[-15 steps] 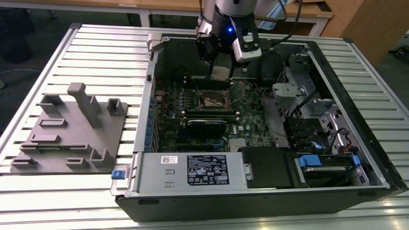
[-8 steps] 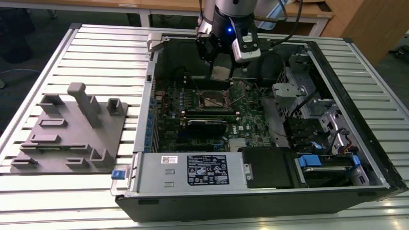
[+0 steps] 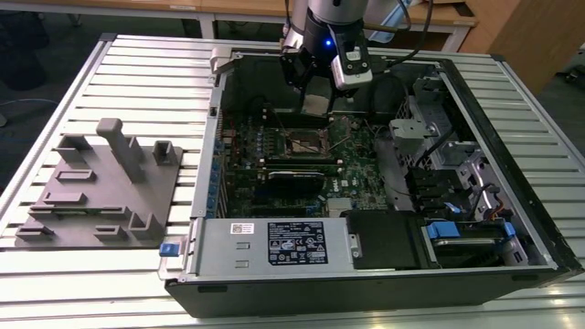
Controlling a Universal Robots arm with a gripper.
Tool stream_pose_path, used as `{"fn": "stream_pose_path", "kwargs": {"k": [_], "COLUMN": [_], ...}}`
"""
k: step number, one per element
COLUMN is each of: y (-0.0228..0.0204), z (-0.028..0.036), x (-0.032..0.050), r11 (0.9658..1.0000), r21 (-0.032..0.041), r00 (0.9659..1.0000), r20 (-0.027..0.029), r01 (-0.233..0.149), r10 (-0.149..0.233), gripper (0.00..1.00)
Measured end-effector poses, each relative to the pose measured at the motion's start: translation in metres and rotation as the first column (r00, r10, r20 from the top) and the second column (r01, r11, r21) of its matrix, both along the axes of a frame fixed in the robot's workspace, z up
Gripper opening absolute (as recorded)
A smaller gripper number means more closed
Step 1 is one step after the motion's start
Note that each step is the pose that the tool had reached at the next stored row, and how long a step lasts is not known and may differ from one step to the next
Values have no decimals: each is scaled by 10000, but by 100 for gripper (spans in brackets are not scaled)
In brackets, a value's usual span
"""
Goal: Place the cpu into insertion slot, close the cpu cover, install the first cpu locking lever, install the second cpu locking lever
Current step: 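Place the cpu into insertion slot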
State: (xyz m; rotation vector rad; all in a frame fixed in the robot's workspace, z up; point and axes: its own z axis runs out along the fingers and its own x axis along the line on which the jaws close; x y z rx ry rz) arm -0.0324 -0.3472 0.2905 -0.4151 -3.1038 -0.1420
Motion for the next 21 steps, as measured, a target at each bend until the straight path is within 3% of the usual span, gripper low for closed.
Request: {"fn": "stream_pose_path", "kwargs": {"k": [9, 14, 17, 21], "y": [0, -1, 0, -1], "z": [0, -12, -22, -40], "x": [-1, -2, -2, -2], "r11": [10000, 9987, 9952, 9853], "r21": [-1, -1, 1, 1], "r00": [10000, 9987, 9952, 9853], "r20": [0, 0, 0, 0], "r01": [16, 519, 984, 1710], "r10": [-16, -519, -984, -1710], "gripper": [54, 54, 54, 54]}}
